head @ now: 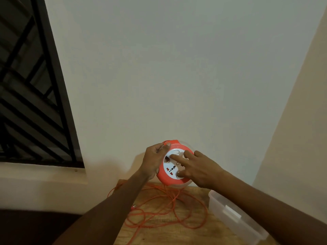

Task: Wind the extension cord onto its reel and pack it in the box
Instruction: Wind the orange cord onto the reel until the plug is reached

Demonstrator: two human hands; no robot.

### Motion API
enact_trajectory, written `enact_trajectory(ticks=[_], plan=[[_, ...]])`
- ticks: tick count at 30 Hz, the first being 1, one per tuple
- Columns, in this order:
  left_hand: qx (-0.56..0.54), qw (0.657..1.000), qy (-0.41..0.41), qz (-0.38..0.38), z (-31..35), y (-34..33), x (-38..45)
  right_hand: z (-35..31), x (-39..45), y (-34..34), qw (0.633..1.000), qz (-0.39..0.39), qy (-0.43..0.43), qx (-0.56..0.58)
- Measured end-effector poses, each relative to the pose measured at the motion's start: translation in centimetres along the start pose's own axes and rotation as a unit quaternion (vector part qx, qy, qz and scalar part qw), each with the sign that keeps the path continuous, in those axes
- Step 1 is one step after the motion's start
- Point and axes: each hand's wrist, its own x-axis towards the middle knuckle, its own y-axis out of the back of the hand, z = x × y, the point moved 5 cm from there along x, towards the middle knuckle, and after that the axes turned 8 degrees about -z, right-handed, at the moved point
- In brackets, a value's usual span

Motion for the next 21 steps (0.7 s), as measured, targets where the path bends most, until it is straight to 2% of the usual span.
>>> enact_trajectory(ticks=[4,11,16,21], plan=[[0.019,0.999,0.007,-0.030,0.1,0.6,-0.2,-1.0,0.3,-0.5,0.998,-0.018,0.041,-0.046],[0.055,0.997,0.007,-0.058,0.5,0.5,0.0,-1.9,1.3,-0.6,0.993,-0.057,0.033,-0.100],[0.071,0.996,0.000,-0.050,0.7,0.4,0.5,-1.6,2.2,-0.3,0.993,-0.056,0.001,-0.099],[0.016,0.999,0.000,-0.031,-0.1,0.6,0.3,0.2,2.8,0.1,0.995,-0.051,-0.077,-0.030]])
